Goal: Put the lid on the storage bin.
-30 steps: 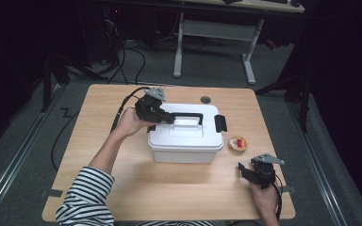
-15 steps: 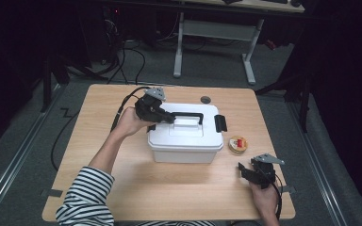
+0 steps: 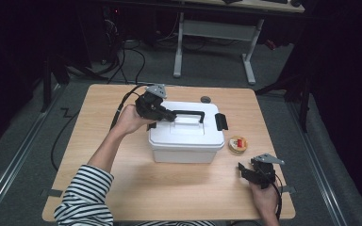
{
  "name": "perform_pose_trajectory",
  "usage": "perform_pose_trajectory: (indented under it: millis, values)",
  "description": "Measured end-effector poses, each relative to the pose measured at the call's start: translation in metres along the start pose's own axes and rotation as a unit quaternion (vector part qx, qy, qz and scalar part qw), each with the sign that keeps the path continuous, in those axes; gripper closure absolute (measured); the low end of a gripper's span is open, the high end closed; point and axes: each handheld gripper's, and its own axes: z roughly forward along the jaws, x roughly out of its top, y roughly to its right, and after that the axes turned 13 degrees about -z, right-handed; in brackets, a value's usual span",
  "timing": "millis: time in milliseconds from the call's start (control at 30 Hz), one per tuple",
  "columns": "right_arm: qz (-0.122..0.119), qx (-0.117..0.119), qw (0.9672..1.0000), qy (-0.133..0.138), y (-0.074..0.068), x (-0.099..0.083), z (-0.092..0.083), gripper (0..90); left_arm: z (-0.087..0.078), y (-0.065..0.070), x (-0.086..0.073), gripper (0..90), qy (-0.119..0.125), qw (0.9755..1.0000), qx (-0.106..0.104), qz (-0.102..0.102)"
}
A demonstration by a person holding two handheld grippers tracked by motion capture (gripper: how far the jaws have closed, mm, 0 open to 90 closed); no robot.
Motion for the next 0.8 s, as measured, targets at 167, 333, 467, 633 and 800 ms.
perform_pose_trajectory:
  millis: [167, 333, 467, 633, 800]
  values:
    - [0.000, 0.000, 1.0000, 0.000, 0.000, 0.000, 0.000, 39.9, -0.004, 0.002, 0.001, 84.6, 0.013, 0.9999, -0.005, 0.002]
    - [0.001, 0.000, 1.0000, 0.000, 0.000, 0.000, 0.000, 39.9, -0.012, 0.002, 0.001, 85.0, 0.027, 0.9996, -0.005, 0.000]
    - [0.000, 0.000, 1.0000, 0.000, 0.000, 0.000, 0.000, 39.9, -0.019, 0.006, 0.001, 85.0, 0.036, 0.9993, -0.002, 0.004]
    - [0.000, 0.000, 1.0000, 0.000, 0.000, 0.000, 0.000, 39.9, -0.029, 0.011, 0.001, 85.1, 0.049, 0.9988, -0.001, 0.007]
    - [0.000, 0.000, 1.0000, 0.000, 0.000, 0.000, 0.000, 39.9, -0.041, 0.019, 0.002, 85.1, 0.063, 0.9979, 0.009, 0.007]
